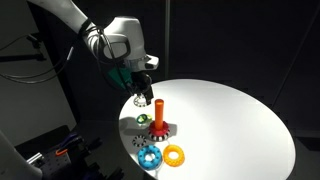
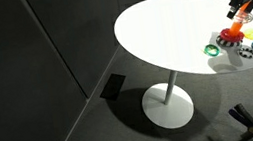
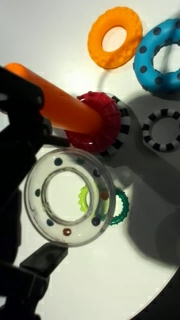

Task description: Put the colorless ring around the orange rod

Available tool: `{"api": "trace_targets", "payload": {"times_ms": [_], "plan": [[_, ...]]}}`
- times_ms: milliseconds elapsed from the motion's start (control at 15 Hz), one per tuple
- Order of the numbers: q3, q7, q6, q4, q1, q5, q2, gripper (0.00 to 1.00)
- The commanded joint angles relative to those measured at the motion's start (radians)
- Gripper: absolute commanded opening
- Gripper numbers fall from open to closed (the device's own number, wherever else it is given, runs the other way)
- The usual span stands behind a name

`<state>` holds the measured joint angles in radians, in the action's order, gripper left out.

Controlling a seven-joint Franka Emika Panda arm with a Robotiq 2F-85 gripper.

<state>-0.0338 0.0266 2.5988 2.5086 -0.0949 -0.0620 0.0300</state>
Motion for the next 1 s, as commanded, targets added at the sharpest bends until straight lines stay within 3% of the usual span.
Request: {"api": "trace_targets", "payload": {"times_ms": [0,933], "plan": [[-0.021,-0.023,-0.082,-0.052,0.002,0.035,0.043,0.69],[-0.084,-0.034,-0.201,-0.162,-0.037,0.106,0.049,0.69]]}}
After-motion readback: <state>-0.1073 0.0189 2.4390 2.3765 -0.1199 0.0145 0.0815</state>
